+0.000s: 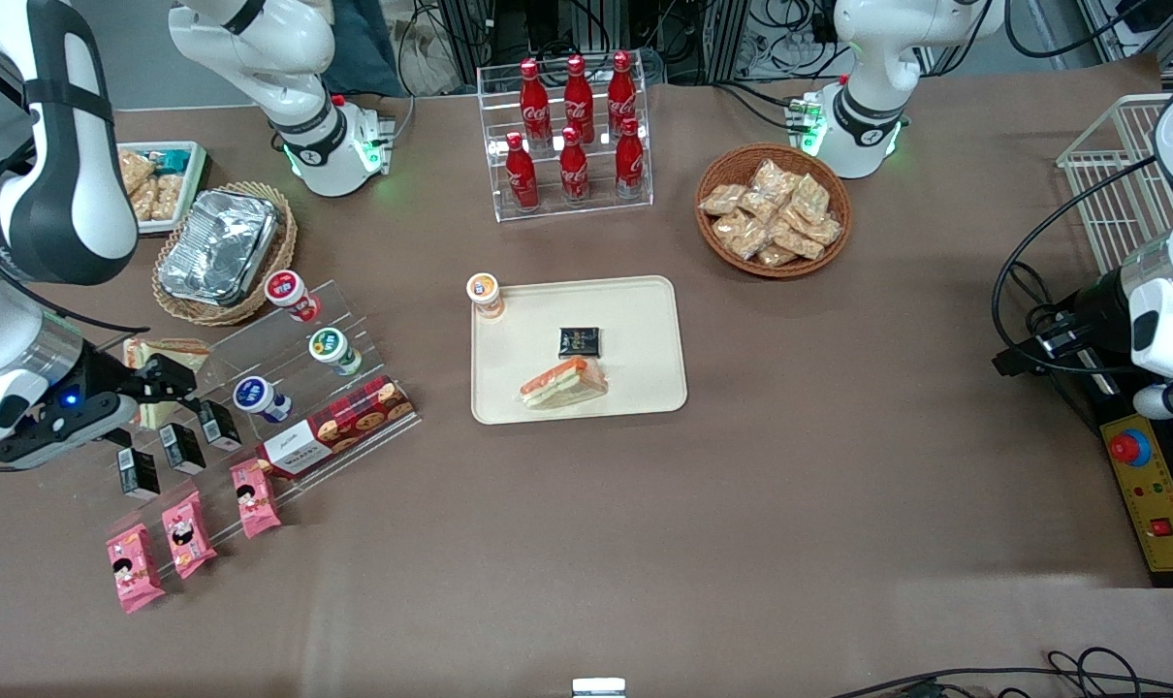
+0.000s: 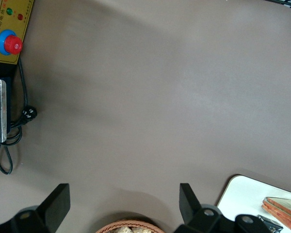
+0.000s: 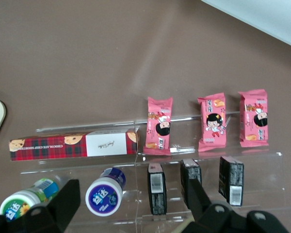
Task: Place sandwich on tray
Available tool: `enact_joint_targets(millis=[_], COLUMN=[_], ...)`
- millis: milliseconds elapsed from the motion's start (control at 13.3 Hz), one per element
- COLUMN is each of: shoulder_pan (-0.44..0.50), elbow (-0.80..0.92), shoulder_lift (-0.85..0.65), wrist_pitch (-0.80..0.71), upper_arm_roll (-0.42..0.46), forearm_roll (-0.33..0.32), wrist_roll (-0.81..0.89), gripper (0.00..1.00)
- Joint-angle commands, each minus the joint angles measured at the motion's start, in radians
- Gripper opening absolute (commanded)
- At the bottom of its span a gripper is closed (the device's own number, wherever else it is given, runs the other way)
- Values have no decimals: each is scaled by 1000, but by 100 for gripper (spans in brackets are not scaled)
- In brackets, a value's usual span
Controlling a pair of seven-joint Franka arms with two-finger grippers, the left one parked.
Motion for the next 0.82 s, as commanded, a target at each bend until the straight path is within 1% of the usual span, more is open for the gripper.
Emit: enact_joint_targets(millis=[0,225,300,450,750], shoulder_pan=[-15,-13,-16,-21,-32], elbow=[7,44,50,50,52], shoulder_lift=[-38,-79,-95,-102,-87], wrist_pitch=[-54,-182,-224,-241,-240], upper_arm_roll=[10,2,-1,-19,-21], forearm_roll=[24,24,22,22,27], wrist_roll=[116,429,466,472,480], gripper=[99,99,99,99,99])
